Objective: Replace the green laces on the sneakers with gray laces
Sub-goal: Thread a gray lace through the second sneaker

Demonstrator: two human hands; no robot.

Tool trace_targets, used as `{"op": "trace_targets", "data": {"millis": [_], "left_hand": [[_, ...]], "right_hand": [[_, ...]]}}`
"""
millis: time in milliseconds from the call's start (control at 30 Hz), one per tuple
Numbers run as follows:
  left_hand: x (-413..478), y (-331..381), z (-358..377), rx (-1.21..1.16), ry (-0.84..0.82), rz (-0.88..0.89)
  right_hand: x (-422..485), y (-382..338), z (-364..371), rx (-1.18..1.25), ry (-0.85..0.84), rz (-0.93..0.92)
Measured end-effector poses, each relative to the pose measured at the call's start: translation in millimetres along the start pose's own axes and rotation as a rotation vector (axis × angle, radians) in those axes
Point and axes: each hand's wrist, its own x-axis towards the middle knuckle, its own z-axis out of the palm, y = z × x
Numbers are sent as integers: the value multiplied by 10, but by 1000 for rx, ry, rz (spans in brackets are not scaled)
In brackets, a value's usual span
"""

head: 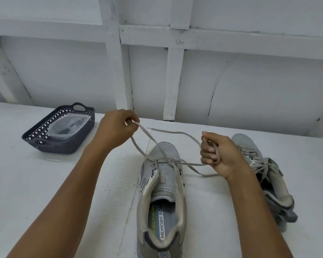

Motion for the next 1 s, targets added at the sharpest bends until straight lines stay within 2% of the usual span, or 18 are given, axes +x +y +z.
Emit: {"op": "trace_targets", "data": {"millis": [100, 167, 200, 267, 333, 400, 433, 533, 600, 700, 867, 1000], "left_hand": [[33, 45, -28, -43, -174, 7], [38, 88, -40, -77, -264, 20], [34, 105, -43, -92, -289, 34], [44, 126, -50, -128, -315, 52], [46, 141, -72, -169, -353, 60], [59, 132, -106, -204, -422, 66], [66, 125, -127, -223, -473, 72], [82, 138, -182, -280, -679, 87], [98, 156, -171, -289, -775, 80], [126, 161, -75, -272, -760, 84], [146, 182, 289, -184, -685, 93], [141, 185, 619, -153, -717, 99]], "right_hand": [[-15, 58, -61, -545, 19, 10], [-53, 139, -67, -875, -111, 45], [-60, 180, -59, -939, -189, 37], [-36, 213, -7, -850, -234, -41], [-5, 175, 33, -542, -177, -84], [40, 117, 36, -180, -113, -42], [59, 109, 27, -100, -81, -11], [90, 164, 8, -286, 24, 59], [118, 217, -35, -493, 14, 53], [72, 220, -54, -853, -95, 21], [2, 153, -53, -797, -139, -38], [-31, 145, -110, -866, -157, -19]]}}
